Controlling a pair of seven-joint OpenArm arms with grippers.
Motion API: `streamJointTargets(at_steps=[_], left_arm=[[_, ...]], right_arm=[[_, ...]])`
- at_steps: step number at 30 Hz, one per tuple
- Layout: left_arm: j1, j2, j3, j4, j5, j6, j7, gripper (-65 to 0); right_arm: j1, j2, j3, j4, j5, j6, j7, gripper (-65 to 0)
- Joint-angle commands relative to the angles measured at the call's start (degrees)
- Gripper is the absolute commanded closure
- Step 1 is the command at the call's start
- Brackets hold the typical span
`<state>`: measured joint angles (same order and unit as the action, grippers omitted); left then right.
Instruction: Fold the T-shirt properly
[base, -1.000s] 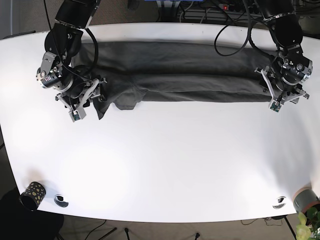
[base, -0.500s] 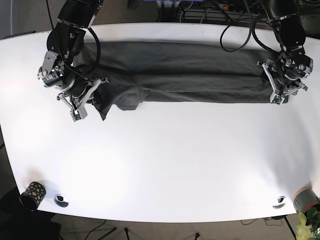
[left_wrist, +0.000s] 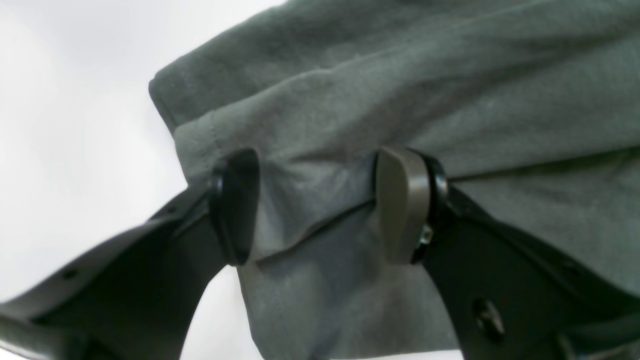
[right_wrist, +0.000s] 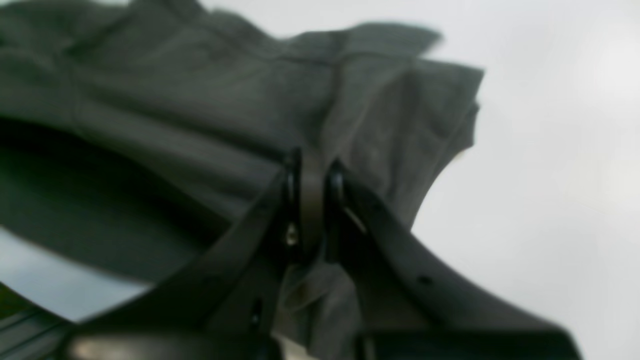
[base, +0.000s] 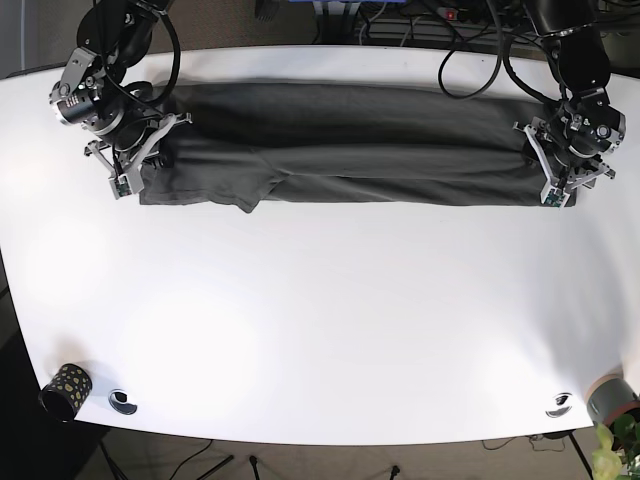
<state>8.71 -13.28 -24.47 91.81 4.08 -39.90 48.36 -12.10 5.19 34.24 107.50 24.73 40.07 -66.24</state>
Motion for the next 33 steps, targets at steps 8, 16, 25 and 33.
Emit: streamJointTargets(at_steps=[8, 16, 25, 33], left_arm=[[0.21, -0.57, -0.1, 0.37, 1.86, -0.1, 2.5, -34.4], [-0.4, -0.13, -0.01, 3.35, 1.77, -0.1, 2.5, -34.4], [-1.11, 2.86, -1.07, 13.11, 1.77, -0.1, 2.76, -34.4], [1.53, 3.48, -1.25, 15.4, 1.77, -0.1, 3.82, -34.4]], right_arm=[[-1.48, 0.92, 3.08, -6.18, 0.54, -0.07, 0.87, -15.9], [-4.56, 0.13, 4.84, 5.42, 0.81, -0.07, 0.87, -43.4], [-4.3, -1.1, -6.15, 6.39, 0.54, -0.07, 0.79, -37.9], [-3.95, -1.1, -13.27, 1.82, 0.28, -0.07, 2.46, -37.3]])
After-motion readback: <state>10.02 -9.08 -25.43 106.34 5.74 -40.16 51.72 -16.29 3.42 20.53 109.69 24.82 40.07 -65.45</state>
